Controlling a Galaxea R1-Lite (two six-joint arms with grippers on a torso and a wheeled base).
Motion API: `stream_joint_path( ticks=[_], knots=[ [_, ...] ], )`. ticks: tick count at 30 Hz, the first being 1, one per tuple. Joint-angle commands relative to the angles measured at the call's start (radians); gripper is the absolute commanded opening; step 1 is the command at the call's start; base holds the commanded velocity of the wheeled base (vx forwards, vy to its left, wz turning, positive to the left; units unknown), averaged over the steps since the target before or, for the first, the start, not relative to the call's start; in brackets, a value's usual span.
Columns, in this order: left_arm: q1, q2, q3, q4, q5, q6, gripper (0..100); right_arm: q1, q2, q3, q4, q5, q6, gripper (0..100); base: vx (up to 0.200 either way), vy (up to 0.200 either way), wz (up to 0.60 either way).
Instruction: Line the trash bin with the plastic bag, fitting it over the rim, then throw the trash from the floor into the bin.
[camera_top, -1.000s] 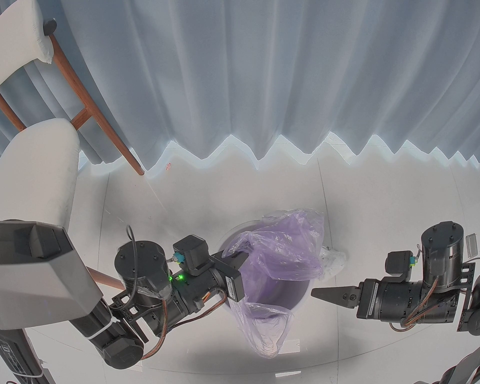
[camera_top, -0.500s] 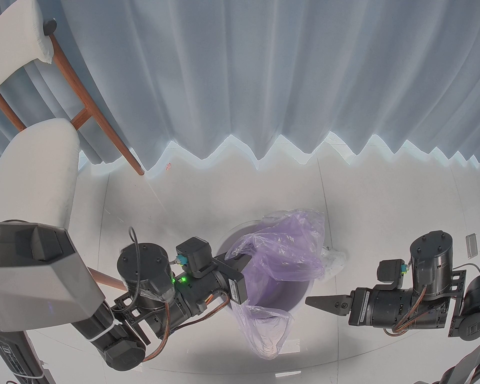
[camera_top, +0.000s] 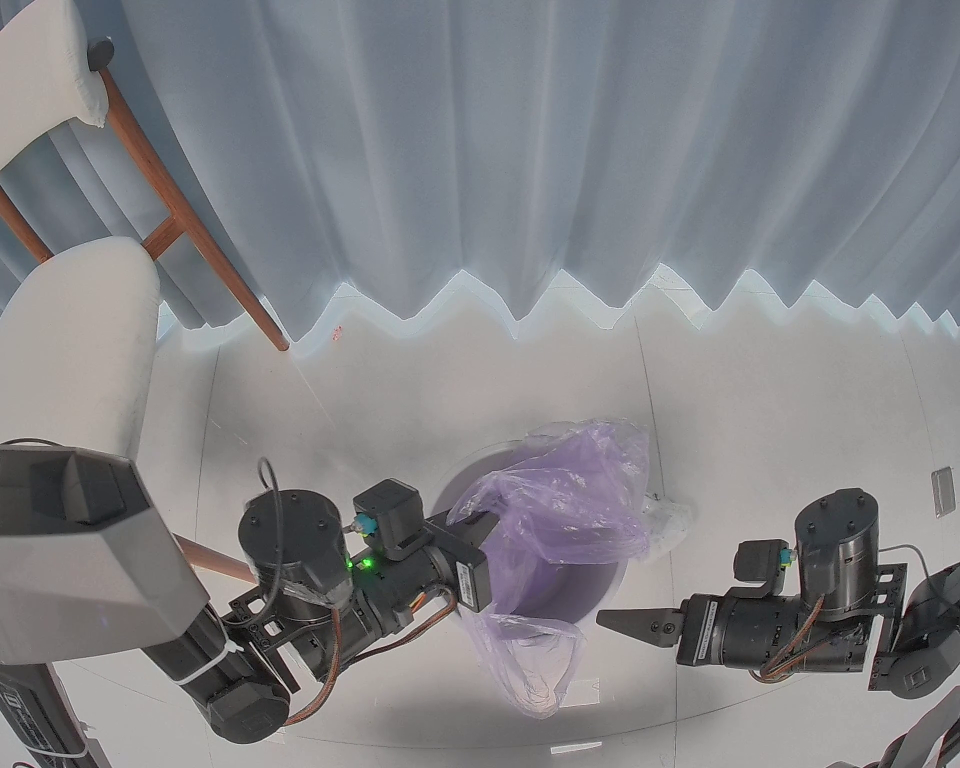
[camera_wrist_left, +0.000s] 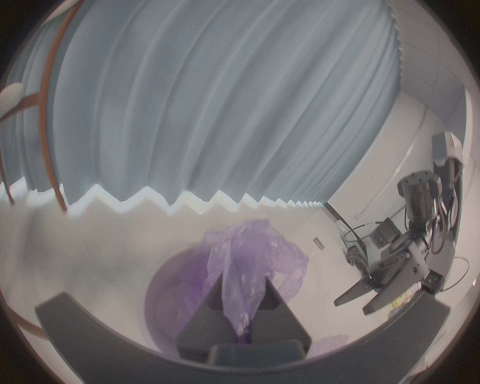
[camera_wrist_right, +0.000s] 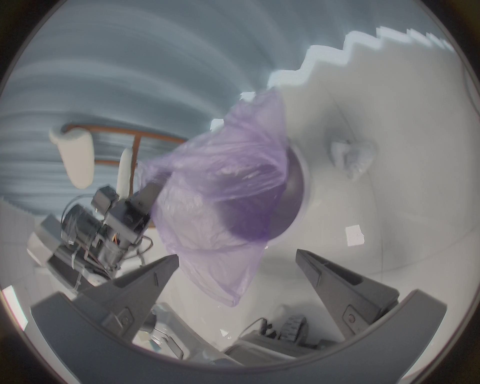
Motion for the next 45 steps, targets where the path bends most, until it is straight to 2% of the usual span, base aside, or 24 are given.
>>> stream_joint_path(
  ticks=[1, 13, 19, 20, 22, 27, 45],
  knots=[
    [-0.003, 0.0, -0.006, -0.019, -0.012, -0.014, 0, 0.004, 0.081, 0.017, -0.061, -0.011, 0.011, 100, 0.0, 0.0, 0.0],
    [-0.007, -0.008, -0.005, -0.019, -0.01, -0.014, 0, -0.07, 0.224, 0.024, -0.274, -0.015, 0.015, 100, 0.0, 0.0, 0.0],
    [-0.021, -0.011, -0.001, -0.019, -0.005, -0.014, 0, -0.099, 0.34, 0.013, -0.474, -0.094, 0.017, 100, 0.0, 0.0, 0.0],
    [-0.021, -0.011, -0.001, -0.019, -0.005, -0.014, 0, -0.099, 0.34, 0.013, -0.474, -0.094, 0.017, 100, 0.0, 0.0, 0.0],
    [-0.021, -0.014, -0.001, -0.019, -0.005, -0.012, 0, -0.107, 0.397, 0.013, -0.6, -0.127, 0.014, 100, 0.0, 0.0, 0.0],
    [-0.021, -0.025, -0.001, -0.019, -0.005, -0.014, 0, -0.137, 0.452, 0.01, -0.728, -0.143, 0.009, 100, 0.0, 0.0, 0.0],
    [-0.049, -0.052, -0.003, -0.019, -0.004, -0.012, 0, -0.167, 0.464, -0.025, -0.813, -0.153, 0.008, 100, 0.0, 0.0, 0.0]
  ],
)
